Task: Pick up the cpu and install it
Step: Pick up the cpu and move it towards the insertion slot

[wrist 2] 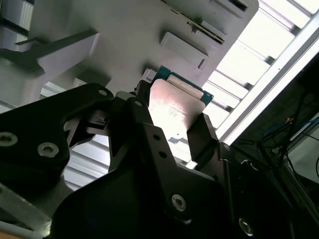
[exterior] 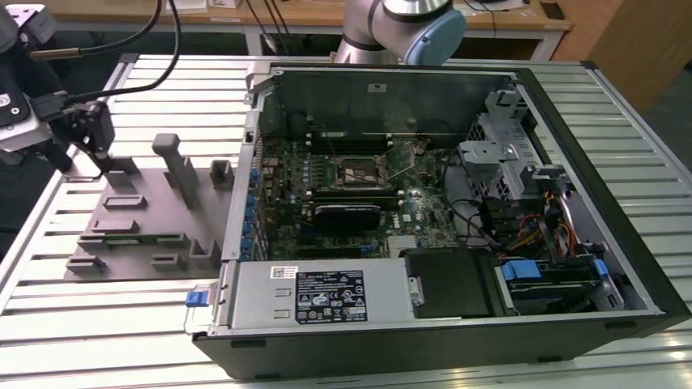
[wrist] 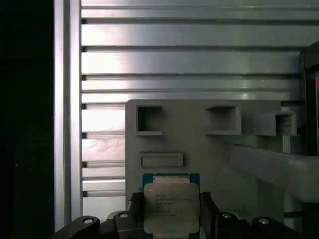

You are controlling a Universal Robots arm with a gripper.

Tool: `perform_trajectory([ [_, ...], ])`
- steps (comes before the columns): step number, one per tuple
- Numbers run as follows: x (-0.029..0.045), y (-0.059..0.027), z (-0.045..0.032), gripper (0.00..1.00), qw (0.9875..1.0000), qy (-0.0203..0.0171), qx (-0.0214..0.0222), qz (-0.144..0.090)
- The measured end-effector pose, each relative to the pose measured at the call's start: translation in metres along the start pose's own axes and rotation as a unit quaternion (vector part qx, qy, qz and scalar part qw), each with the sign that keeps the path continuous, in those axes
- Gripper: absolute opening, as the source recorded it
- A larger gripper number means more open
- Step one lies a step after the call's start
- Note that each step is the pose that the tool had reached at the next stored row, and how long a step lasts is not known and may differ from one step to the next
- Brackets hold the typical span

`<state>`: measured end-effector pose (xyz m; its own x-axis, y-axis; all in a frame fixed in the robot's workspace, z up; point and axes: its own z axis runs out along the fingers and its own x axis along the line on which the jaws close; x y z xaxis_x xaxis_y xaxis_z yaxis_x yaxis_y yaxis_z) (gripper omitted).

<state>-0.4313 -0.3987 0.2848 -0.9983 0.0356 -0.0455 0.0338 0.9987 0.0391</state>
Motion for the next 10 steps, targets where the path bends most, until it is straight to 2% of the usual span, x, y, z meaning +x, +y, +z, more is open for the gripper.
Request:
perform_trajectory([
  [10,-0.0008,0.0020,-0.0184,0.54,1.0000,-0.0020,-0.0001,0.000],
])
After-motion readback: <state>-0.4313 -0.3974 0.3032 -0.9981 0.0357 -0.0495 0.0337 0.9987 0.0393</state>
